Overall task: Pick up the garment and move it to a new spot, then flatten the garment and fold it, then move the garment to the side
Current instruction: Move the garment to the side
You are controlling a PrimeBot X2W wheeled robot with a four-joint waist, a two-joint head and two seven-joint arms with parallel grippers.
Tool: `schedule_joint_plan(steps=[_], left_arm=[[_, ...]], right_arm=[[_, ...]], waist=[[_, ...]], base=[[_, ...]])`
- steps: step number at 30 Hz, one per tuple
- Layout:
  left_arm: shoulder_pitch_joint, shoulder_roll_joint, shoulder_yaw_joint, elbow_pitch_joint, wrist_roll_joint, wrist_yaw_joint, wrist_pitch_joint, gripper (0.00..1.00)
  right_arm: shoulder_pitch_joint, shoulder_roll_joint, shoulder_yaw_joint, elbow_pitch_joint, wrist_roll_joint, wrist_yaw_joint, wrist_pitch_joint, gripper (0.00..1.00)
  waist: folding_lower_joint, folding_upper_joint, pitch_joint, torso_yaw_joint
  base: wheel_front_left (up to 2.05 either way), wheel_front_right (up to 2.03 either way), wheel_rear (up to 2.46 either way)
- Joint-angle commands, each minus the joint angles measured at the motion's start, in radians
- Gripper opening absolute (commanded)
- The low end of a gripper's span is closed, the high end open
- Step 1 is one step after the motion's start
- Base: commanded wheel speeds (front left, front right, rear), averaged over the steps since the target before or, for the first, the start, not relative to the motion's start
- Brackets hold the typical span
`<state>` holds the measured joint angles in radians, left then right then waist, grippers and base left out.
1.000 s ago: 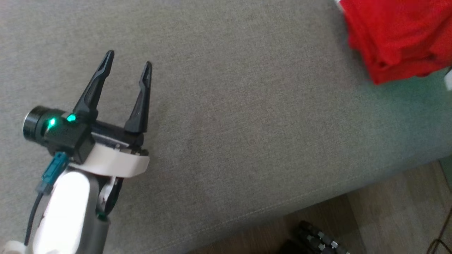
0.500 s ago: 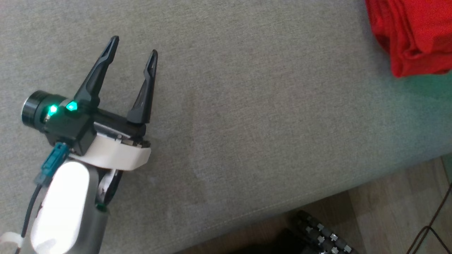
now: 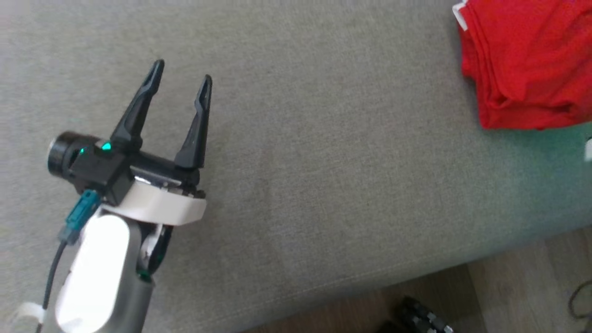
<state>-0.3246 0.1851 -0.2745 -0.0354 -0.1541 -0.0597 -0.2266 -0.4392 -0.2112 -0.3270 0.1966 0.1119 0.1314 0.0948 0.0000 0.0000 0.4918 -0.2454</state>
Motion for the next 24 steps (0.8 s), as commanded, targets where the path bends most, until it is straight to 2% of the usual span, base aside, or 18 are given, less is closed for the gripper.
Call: schedule_joint_plan(steps=[1,6,11,19,24], left_arm=[[0.018,0.007,0.034,-0.024,-0.010,0.008,-0.008,1.00],[0.070,-0.010,0.055,0.006,-0.039,0.033,-0.018,1.00],[0.116,-0.020,0.082,0.029,-0.064,0.056,-0.025,1.00],[0.149,-0.023,0.120,0.061,-0.090,0.070,-0.032,1.00],[0.175,-0.027,0.133,0.075,-0.103,0.072,-0.034,1.00]], right_arm=[[0.029,0.000,0.019,-0.068,-0.007,-0.001,-0.023,1.00],[0.150,0.078,0.096,-0.221,-0.037,-0.001,-0.063,1.00],[0.229,0.127,0.211,-0.297,-0.034,-0.001,-0.085,1.00],[0.271,0.158,0.332,-0.268,0.012,-0.001,-0.134,1.00],[0.291,0.160,0.383,-0.236,0.028,-0.001,-0.149,1.00]], waist=[[0.0000,0.0000,-0.039,0.026],[0.0000,0.0000,-0.110,0.070],[0.0000,0.0000,-0.166,0.123],[0.0000,0.0000,-0.228,0.204],[0.0000,0.0000,-0.261,0.224]], base=[[0.00,0.00,0.00],[0.00,0.00,0.00],[0.00,0.00,0.00],[0.00,0.00,0.00],[0.00,0.00,0.00]])
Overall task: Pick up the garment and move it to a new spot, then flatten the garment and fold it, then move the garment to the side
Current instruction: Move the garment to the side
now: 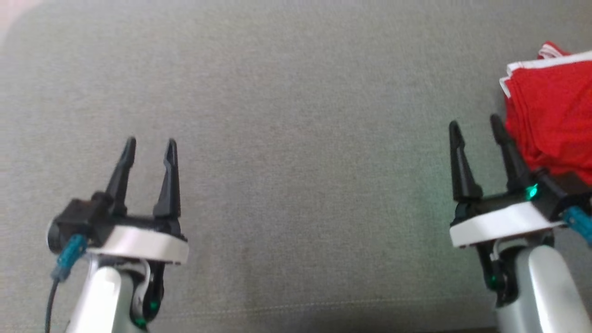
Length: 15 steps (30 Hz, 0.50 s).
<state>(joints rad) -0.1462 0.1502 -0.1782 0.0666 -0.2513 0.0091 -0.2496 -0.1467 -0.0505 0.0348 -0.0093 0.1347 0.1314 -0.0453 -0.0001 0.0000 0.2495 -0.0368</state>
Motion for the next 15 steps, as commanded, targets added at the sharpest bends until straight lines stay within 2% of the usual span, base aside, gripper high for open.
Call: schedule_joint_plan(steps=[1,10,15], left_arm=[[0.003,0.007,0.039,-0.025,-0.008,0.002,-0.011,1.00],[0.067,0.004,0.037,-0.006,-0.004,0.007,-0.012,1.00],[0.090,0.008,0.031,0.007,0.013,0.024,-0.012,1.00]], right_arm=[[0.005,0.000,0.028,-0.024,0.007,-0.001,-0.012,1.00],[0.074,0.000,0.032,-0.006,0.034,-0.001,-0.012,1.00],[0.102,0.000,0.030,-0.016,0.040,-0.001,-0.001,1.00]], waist=[[0.0001,0.0000,-0.028,0.019],[0.0001,0.0000,-0.100,0.020],[0.0001,0.0000,-0.124,0.018]], base=[[0.00,0.00,0.00],[0.00,0.00,0.00],[0.00,0.00,0.00]])
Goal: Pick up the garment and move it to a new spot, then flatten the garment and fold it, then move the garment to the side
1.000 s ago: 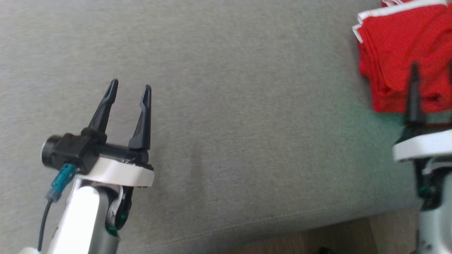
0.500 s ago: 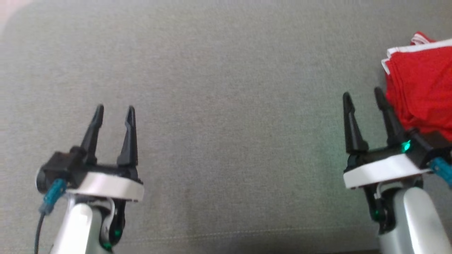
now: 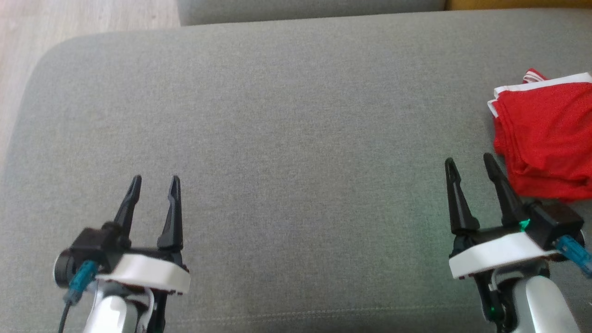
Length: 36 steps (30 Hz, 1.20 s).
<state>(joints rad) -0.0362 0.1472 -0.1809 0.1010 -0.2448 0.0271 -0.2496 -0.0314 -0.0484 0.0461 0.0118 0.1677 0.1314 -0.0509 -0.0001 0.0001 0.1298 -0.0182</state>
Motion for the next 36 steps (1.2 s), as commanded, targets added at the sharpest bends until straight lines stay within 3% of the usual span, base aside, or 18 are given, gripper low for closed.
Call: schedule_joint_plan(steps=[1,36], left_arm=[[-0.016,0.011,0.033,-0.026,0.008,0.009,-0.012,1.00],[-0.017,0.024,0.013,-0.039,0.019,0.037,-0.012,1.00]], right_arm=[[-0.008,-0.002,0.018,-0.038,0.009,-0.001,0.006,1.00],[0.005,-0.002,0.010,-0.044,0.014,-0.001,0.008,1.00]], waist=[[0.0001,-0.0001,-0.009,-0.001],[0.0001,-0.0001,-0.017,-0.001]], base=[[0.00,0.00,0.00],[0.00,0.00,0.00]])
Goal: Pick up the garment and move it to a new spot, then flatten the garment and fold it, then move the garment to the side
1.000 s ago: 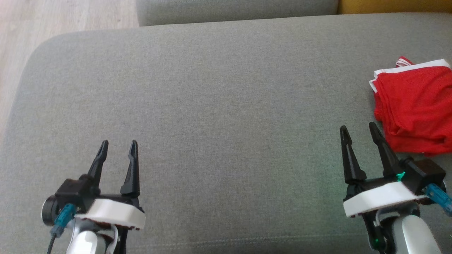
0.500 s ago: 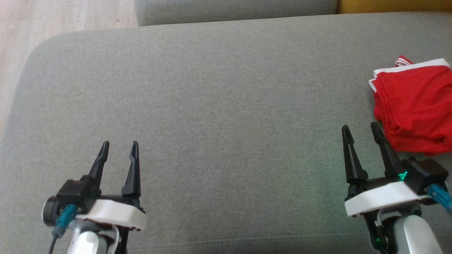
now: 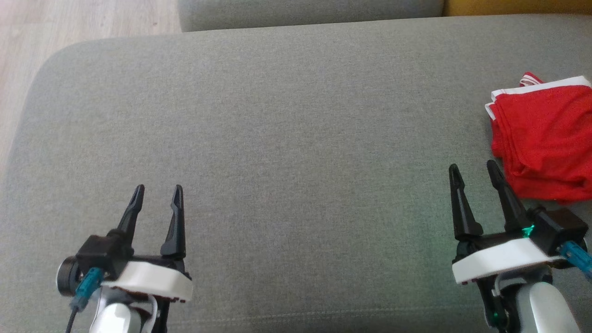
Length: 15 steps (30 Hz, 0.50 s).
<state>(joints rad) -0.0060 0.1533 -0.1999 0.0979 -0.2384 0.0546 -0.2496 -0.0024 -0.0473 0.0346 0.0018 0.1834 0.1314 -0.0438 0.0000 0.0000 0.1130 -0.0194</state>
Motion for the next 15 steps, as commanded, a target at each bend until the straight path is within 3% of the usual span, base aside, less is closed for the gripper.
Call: schedule_joint_plan(steps=[1,3,4,15], left_arm=[[-0.048,0.019,0.032,-0.037,0.013,0.010,-0.012,1.00],[-0.049,0.020,0.029,-0.036,0.011,0.006,-0.012,1.00],[0.000,0.000,-0.006,0.004,0.004,-0.001,0.001,0.00],[0.000,-0.008,0.005,0.035,-0.105,-0.013,0.023,0.00]], right_arm=[[-0.024,-0.003,0.022,-0.034,-0.002,-0.001,0.000,1.00],[-0.024,-0.003,0.022,-0.034,-0.002,-0.001,-0.001,1.00],[0.000,0.000,0.000,0.005,0.000,0.000,0.000,0.00],[-0.002,-0.007,0.001,0.045,0.116,0.000,0.002,0.00]], waist=[[0.0000,0.0000,0.000,0.000],[0.0000,0.0000,0.001,0.000],[0.0000,0.0000,0.001,0.000],[0.0000,0.0000,-0.007,0.002]], base=[[0.00,0.00,0.00],[0.00,0.00,0.00],[0.00,0.00,0.00],[0.00,0.00,0.00]])
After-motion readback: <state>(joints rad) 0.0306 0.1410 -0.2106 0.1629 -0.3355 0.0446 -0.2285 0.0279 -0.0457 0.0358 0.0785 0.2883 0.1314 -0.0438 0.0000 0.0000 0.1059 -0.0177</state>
